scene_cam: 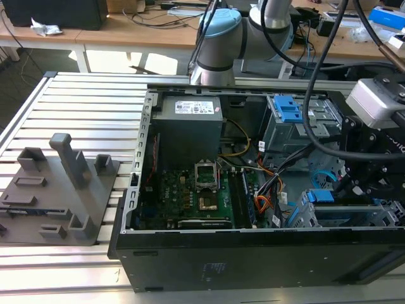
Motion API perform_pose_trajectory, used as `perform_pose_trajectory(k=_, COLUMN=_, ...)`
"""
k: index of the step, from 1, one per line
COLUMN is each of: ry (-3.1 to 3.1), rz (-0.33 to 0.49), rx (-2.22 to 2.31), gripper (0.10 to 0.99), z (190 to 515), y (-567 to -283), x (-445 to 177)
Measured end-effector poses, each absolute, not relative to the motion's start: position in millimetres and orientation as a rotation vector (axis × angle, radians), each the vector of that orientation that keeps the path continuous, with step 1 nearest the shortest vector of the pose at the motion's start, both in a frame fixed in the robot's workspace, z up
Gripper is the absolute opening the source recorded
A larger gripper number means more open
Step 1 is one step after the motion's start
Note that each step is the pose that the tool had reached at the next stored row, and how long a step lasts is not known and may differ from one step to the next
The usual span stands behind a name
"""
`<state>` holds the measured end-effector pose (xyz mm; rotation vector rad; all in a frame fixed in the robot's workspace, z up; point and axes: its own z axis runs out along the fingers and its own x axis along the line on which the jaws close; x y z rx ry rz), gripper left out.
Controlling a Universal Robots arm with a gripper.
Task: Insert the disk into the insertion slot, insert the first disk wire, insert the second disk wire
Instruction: 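Insert the second disk wire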
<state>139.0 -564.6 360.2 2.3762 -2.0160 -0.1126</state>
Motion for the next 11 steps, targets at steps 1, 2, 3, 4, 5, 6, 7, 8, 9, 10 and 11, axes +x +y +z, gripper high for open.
perform_pose_trajectory(k=1, ry=-2.016, rz=-0.113, rx=2.376, gripper=0.165, z=360.1, y=-566.9, x=139.0)
perform_pose_trajectory(k=2, ry=-2.017, rz=-0.113, rx=2.376, gripper=0.165, z=360.0, y=-568.3, x=139.1)
perform_pose_trajectory(k=3, ry=-2.020, rz=-0.113, rx=2.373, gripper=0.165, z=359.7, y=-569.5, x=139.2)
perform_pose_trajectory(k=4, ry=-2.025, rz=-0.113, rx=2.369, gripper=0.165, z=359.3, y=-569.9, x=139.3)
perform_pose_trajectory(k=5, ry=-2.036, rz=-0.113, rx=2.360, gripper=0.165, z=358.5, y=-570.0, x=139.8)
perform_pose_trajectory(k=6, ry=-2.043, rz=-0.113, rx=2.354, gripper=0.165, z=357.7, y=-570.1, x=140.2)
perform_pose_trajectory(k=7, ry=-2.050, rz=-0.113, rx=2.349, gripper=0.165, z=356.7, y=-570.2, x=140.7)
perform_pose_trajectory(k=8, ry=-2.055, rz=-0.113, rx=2.344, gripper=0.165, z=356.1, y=-570.2, x=141.1)
perform_pose_trajectory(k=9, ry=-2.060, rz=-0.113, rx=2.339, gripper=0.165, z=355.3, y=-570.2, x=142.0)
perform_pose_trajectory(k=10, ry=-2.064, rz=-0.113, rx=2.336, gripper=0.165, z=354.7, y=-570.2, x=143.2)
perform_pose_trajectory(k=11, ry=-2.067, rz=-0.113, rx=2.334, gripper=0.165, z=354.1, y=-570.2, x=144.4)
